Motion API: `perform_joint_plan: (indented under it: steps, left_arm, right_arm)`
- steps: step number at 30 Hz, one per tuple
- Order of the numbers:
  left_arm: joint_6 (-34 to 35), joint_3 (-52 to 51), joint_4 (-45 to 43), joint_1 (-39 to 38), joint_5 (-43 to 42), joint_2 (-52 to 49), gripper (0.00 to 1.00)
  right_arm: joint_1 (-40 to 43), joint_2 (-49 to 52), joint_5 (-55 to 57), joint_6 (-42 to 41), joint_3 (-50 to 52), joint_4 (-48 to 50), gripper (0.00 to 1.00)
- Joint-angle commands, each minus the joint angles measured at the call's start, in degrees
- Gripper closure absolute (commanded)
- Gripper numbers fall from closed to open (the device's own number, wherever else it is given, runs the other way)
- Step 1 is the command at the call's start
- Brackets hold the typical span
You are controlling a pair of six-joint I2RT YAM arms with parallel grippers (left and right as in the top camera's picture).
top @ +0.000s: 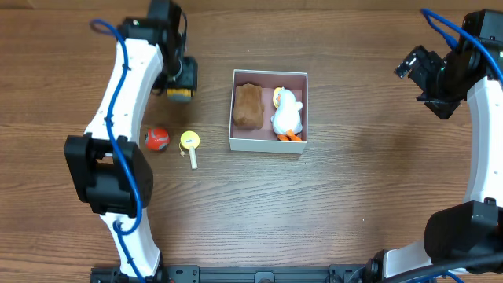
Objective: Pack container
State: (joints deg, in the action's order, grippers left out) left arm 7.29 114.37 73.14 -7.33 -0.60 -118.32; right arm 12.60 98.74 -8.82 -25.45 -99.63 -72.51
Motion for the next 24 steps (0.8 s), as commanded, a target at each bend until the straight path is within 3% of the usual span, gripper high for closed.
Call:
perform_joint_plan:
  steps: [1,4,9,13,17,19,24]
  left_arm:
    - [0.2,11.7,5.7,-4.6,-4.6,0.0,0.64]
    - [3.3,15.7,7.8,-9.6,-7.0,0.0,0.61]
    - [4.7,13.9,7.1,-18.4,-6.4,-0.1,0.60]
    - [2.8,10.3,6.9,-24.1,2.0,-0.1,0.63]
    - [-15.4,6.6,6.6,-26.6,2.7,-0.1,0.89]
    - [-25.7,4.4,6.8,-26.8,3.9,-0.1,0.90]
    - [-41.7,1.2,7.3,-25.7,5.9,-0.1,0.96]
  right_arm:
    - [-0.2,-1.0,-0.3,0.4,-1.0,0.2,0.00]
    - [-0.2,-1.0,-0.3,0.4,-1.0,0.2,0.00]
    - [-0.2,-1.0,-0.3,0.4,-1.0,0.1,0.00]
    - [-0.2,-1.0,-0.3,0.4,-1.0,0.1,0.00]
    - [-0.2,-1.0,-0.3,0.4,-1.0,-0.1,0.00]
    - [-0.2,-1.0,-0.3,0.4,-1.0,-0.1,0.00]
    - [-0.2,-1.0,-0.3,0.4,-1.0,-0.3,0.00]
